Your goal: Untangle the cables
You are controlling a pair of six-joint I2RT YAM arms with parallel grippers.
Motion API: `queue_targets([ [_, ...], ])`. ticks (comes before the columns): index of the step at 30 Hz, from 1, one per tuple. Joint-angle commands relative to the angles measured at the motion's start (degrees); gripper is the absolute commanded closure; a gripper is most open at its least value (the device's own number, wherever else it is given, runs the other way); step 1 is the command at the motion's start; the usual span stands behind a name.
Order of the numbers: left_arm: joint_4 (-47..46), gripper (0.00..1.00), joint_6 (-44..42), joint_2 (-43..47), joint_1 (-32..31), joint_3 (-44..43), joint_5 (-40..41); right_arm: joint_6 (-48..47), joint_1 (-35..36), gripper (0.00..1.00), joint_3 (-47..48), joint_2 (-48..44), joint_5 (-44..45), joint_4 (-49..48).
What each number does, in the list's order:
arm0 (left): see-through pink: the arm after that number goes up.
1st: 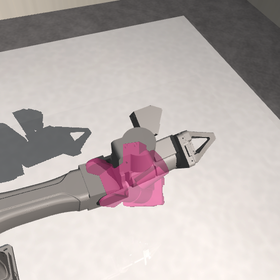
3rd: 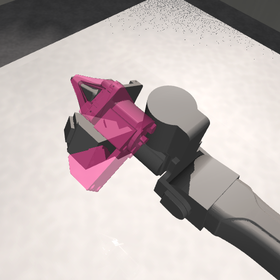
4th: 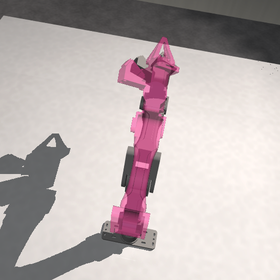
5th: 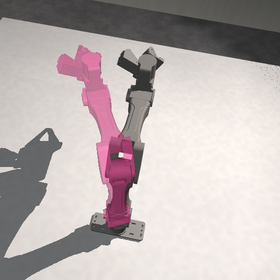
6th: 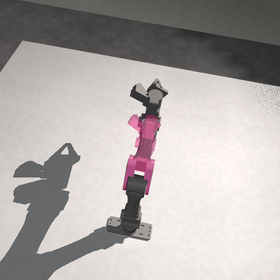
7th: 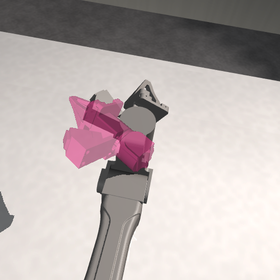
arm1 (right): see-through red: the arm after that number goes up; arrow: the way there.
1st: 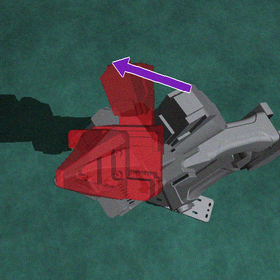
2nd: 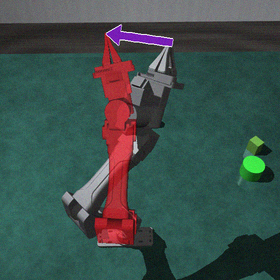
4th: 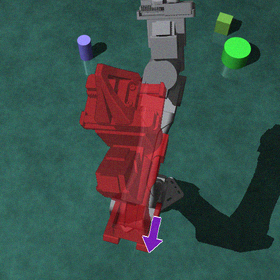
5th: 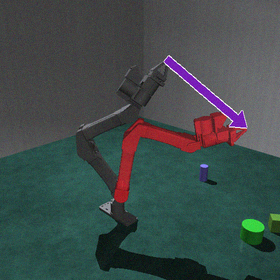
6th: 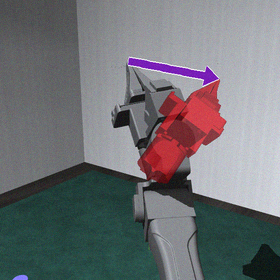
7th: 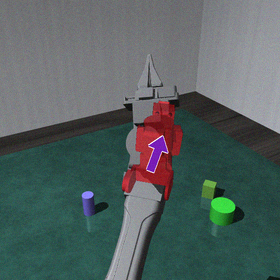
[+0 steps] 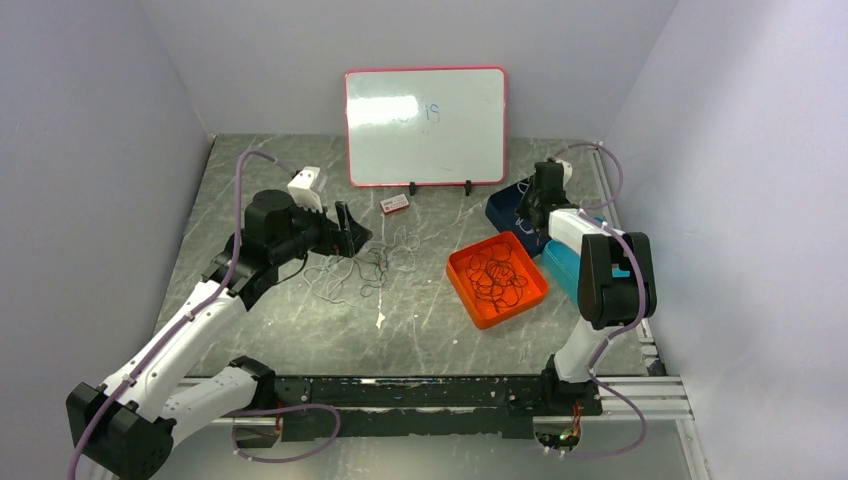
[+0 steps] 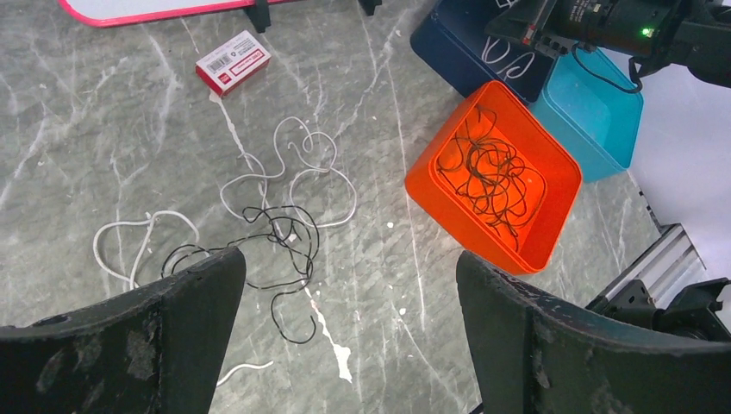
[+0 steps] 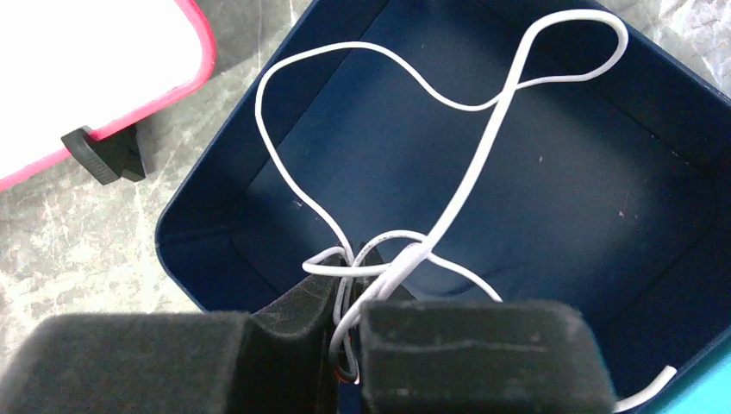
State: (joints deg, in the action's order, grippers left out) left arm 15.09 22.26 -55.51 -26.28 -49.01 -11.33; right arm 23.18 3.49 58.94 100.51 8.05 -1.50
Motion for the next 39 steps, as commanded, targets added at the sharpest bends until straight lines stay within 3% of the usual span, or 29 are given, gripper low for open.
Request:
queue_targets([
  [1, 0.25, 0.04, -0.64, -0.15, 0.45, -1.62, 1.25, 1.53, -0.5, 0.93, 2.31, 1.2, 0.43, 3.29],
  [4, -0.08, 0.04, -0.64, -0.47, 0.44, -1.29, 1.17, 2.11, -0.5, 0.85, 1.04, 0.91, -0.1, 3.1],
  [10, 0.14, 0.03, -0.64, -0.43, 0.44, -0.72, 1.88, 2.29, -0.54, 0.58, 0.48, -2.44, 1.72, 3.64],
  [16, -0.88, 0.04, -0.33, -0.8, 0.45, 0.29, 1.08, 2.58, -0.5, 0.48, -0.51, -7.57, 4.64, 4.11],
  [24, -1.6, 0.03, 0.07, -1.07, 0.44, 1.16, 1.89, 0.52, -0.5, 0.43, -0.79, -18.23, 6.36, 4.73],
  [31, -3.43, 0.03, 3.47, -0.83, 1.06, 4.84, 5.47, -1.37, -0.39, 0.43, -0.06, -24.83, -5.19, 6.34],
  [36, -4.97, 0.03, 5.95, -2.03, 3.61, 8.12, 3.92, -5.77, 8.3, 0.44, 4.05, -25.11, -5.07, 11.17],
  [39, -5.65, 0.04, 7.17, -2.35, 5.18, 9.44, 2.99, -7.8, 13.45, 0.44, 6.88, -22.52, -10.38, 13.99],
])
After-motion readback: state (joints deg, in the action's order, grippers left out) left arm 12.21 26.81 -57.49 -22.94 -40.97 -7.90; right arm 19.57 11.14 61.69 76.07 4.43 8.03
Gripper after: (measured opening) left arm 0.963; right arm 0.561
